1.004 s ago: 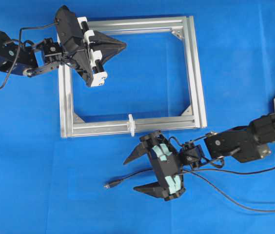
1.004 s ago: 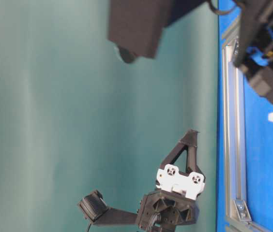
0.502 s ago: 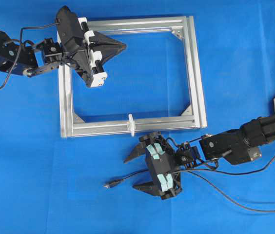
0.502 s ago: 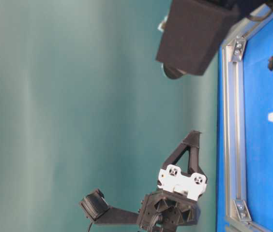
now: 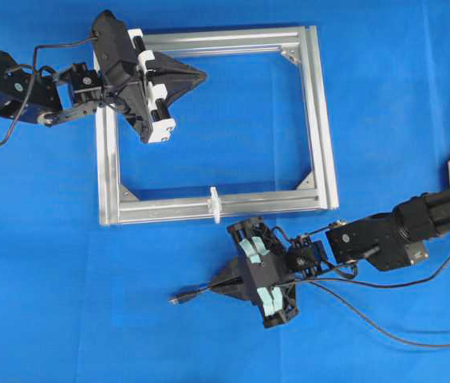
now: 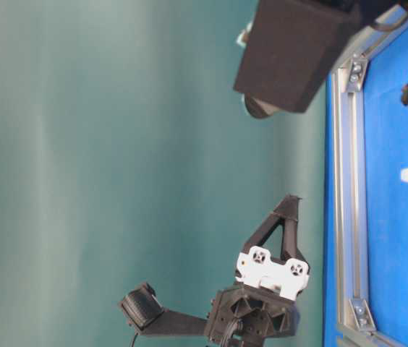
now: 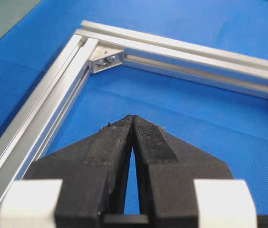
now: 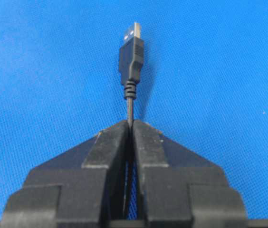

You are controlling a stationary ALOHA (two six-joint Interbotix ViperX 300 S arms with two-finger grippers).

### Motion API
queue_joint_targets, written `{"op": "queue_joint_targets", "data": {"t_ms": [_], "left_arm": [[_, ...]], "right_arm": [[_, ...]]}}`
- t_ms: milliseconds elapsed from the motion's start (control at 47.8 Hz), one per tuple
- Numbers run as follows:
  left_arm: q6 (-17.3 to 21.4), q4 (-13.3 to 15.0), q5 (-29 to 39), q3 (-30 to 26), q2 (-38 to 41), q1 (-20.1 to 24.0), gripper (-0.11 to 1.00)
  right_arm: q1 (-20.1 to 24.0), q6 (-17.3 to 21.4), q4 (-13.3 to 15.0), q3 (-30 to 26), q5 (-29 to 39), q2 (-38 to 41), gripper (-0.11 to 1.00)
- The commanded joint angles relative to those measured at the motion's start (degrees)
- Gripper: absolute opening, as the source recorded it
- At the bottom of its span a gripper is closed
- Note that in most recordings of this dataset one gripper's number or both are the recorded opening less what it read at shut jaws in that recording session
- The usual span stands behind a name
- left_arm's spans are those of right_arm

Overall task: Insert the wire through the string loop located in the center.
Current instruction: 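Close the right gripper on the cable just behind the USB plug, then lift the cable with the right gripper and carry it toward the frame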

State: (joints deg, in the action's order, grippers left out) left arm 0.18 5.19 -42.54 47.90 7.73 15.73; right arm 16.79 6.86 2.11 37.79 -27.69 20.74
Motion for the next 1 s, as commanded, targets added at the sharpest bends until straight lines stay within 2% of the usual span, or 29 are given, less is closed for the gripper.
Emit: {"op": "queue_joint_targets", "data": {"t_ms": [0, 230, 606, 983], "left_arm": [[0.0, -0.2, -0.3, -0.4, -1.7, -0.1, 0.00], [0.1, -0.1, -0.3, -0.4, -1.6, -0.2, 0.00], [0.0, -0.2, 0.0, -0.4, -1.7, -0.2, 0.00], [0.1, -0.1, 0.0, -0.4, -1.6, -0.2, 0.00]], "right_arm": [[-0.1, 0.1, -0.2, -0.8, -0.2, -1.0, -0.02], [-0.1, 0.1, -0.2, -0.8, 1.2, -3.1, -0.02], [-0.2, -0.3, 0.0, 0.3, 10.5, -14.1, -0.02], [-0.1, -0.3, 0.0, 0.6, 10.9, -14.7, -0.02]]}}
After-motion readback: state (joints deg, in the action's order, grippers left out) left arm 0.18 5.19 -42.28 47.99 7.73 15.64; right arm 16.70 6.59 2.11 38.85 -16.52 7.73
